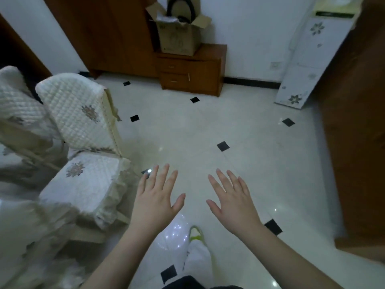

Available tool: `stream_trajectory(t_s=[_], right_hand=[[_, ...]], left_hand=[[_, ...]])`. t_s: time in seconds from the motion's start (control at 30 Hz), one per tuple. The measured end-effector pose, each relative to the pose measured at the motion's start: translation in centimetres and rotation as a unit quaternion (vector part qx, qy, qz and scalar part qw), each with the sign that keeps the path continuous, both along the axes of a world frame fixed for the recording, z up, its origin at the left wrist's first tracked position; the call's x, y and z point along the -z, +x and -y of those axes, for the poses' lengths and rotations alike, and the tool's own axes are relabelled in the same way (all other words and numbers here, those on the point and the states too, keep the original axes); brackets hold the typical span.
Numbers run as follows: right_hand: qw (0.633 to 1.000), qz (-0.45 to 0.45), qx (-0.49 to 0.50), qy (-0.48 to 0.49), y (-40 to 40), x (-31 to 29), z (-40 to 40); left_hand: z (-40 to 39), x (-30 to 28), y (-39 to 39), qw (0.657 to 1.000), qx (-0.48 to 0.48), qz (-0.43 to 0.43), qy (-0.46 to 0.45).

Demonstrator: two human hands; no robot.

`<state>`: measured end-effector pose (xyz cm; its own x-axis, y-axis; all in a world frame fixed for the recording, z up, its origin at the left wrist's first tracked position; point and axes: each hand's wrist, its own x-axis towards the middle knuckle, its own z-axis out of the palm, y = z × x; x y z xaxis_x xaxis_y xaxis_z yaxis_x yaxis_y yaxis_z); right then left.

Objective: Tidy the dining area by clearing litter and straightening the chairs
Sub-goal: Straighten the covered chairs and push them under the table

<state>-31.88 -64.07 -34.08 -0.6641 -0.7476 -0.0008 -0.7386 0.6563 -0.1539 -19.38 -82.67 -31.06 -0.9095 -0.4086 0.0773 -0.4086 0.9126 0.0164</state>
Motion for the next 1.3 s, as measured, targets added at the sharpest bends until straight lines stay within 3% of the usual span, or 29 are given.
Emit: stream_trajectory(t_s=[0.2,0.43,0.63,0.87,1.1,1.3], right_hand=[[0.998,-0.018,-0.047,0.036,-7.1,0.3,8.3],[0.995,-0.058,-0.082,0.023,-15.5,-2.0,17.6],[0.995,-0.075,-0.064,0.03,-24.8,-3.0,23.3],[0.992,-0.066,-0.109,0.017,-36.3,-2.0,29.7],[0.986,-0.063,-0.151,-0.012,-46.8,-4.0,36.3],[0.978,-0.037,-0.204,-0.012,-50.6,-3.5,43.9]], left_hand=[[7.6,0.9,-6.0,0.997,-0.061,-0.008,0.039],[15.2,-0.3,-13.4,0.999,-0.013,-0.04,0.02],[21.9,-0.9,-20.3,0.993,-0.09,-0.076,0.02],[25.9,0.8,-30.0,0.989,-0.141,-0.033,0.036],[32.1,-2.9,-40.4,0.98,-0.186,-0.065,0.014],[37.3,-2.3,-43.1,0.97,-0.235,-0.067,0.011]])
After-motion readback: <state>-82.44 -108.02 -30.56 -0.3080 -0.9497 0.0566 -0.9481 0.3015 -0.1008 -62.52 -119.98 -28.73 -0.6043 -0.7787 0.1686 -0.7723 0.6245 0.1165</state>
